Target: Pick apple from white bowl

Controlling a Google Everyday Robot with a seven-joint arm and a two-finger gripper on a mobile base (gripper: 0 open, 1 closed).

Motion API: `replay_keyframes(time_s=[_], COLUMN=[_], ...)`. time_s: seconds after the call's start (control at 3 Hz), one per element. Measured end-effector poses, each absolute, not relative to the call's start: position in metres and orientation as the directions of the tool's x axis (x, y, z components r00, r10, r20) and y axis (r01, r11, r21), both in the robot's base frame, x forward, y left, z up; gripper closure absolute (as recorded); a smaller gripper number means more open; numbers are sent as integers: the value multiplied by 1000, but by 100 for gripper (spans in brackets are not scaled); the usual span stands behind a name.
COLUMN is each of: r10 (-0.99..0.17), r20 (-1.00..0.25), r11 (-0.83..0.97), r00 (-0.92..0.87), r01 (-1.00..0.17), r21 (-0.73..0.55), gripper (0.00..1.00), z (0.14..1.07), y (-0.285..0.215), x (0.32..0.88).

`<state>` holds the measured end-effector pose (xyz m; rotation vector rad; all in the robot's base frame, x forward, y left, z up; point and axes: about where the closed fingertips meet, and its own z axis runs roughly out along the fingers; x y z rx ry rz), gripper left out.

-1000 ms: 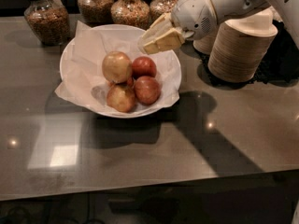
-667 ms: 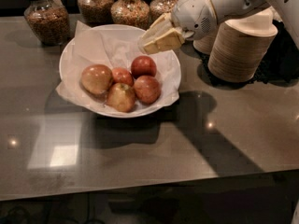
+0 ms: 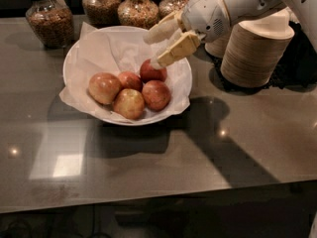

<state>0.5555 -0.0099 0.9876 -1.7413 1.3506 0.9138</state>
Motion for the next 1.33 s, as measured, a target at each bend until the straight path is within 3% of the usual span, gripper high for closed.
replay_keyframes(time_s=[0.33,0.67,1.33], r10=[-441,-414,-415], r20=[-878,-894,-892], r11=[-173,-225,-296], r00=[186,174,181], r01=[-977,-971,-953], r21=[-120,-85,-56], gripper=[0,0,42], z=[984,964,946], y=[-5,35,87], x=[558,565,570])
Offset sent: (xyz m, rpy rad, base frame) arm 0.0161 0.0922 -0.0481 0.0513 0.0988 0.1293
